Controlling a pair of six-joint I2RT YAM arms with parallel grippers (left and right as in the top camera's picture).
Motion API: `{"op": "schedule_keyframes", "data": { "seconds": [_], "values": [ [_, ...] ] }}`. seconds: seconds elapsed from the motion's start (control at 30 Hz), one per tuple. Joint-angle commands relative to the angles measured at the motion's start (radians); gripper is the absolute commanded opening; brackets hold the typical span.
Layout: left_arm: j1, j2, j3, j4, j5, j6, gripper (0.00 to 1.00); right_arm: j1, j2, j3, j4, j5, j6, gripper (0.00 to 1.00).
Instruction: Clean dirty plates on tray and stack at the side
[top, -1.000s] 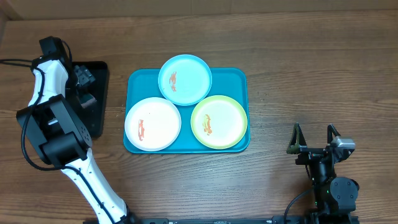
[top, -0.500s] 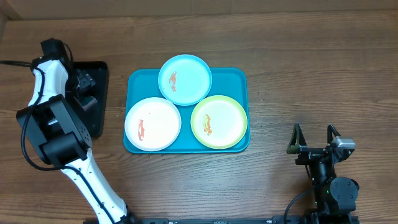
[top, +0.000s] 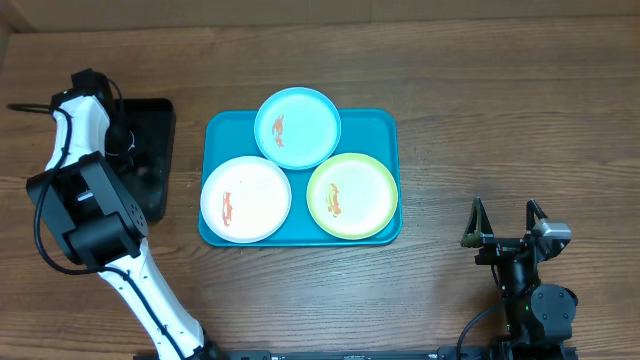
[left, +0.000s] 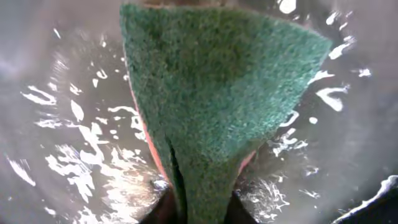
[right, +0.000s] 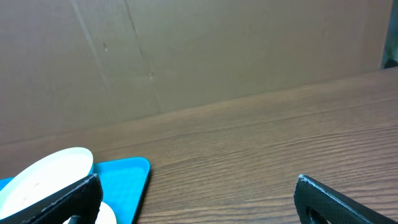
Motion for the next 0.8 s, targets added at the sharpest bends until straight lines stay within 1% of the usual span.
{"op": "schedule_keyframes", "data": {
  "seconds": [0.0,0.3,0.33,0.37,0.4,0.43,0.47,0.5,0.57,0.77],
  "values": [
    [0.000,0.020,-0.011,0.021,0.012,-0.001,1.00,-0.002,-0.008,-0.010,0.008,0.009,-0.008,1.00],
    [0.000,0.020,-0.011,0.112,-0.016,-0.001,1.00,-0.002,-0.008,-0.010,0.008,0.009,-0.008,1.00],
    [0.000,0.020,-0.011,0.115,-0.016,-0.001,0.94,-0.002,-0.008,-0.010,0.008,0.009,-0.008,1.00],
    [0.000,0.020,-0.011,0.117,-0.016,-0.001,0.84,-0.002,-0.008,-0.010,0.008,0.009,-0.008,1.00],
    [0.000,0.020,-0.011,0.117,-0.016,-0.001,0.58,-0.002,-0.008,-0.010,0.008,0.009,-0.008,1.00],
    [0.000,0.020,-0.011,0.117,-0.018,-0.001,0.44,-0.002,-0.008,-0.010,0.008,0.009,-0.008,1.00],
    [0.000,0.020,-0.011,0.117,-0.020,-0.001,0.28,-0.002,-0.008,-0.010,0.008,0.009,-0.008,1.00],
    [0.000,0.020,-0.011,0.117,-0.023,-0.001,0.17,-0.002,-0.008,-0.010,0.008,0.009,-0.008,1.00],
    [0.000,0.020,-0.011,0.116,-0.023,0.000,0.05,-0.002,-0.008,-0.010,0.008,0.009,-0.008,1.00],
    [0.000,0.006,0.041,0.066,-0.048,-0.001,0.04,-0.002,-0.008,-0.010,0.008,0.009,-0.008,1.00]
  ]
}}
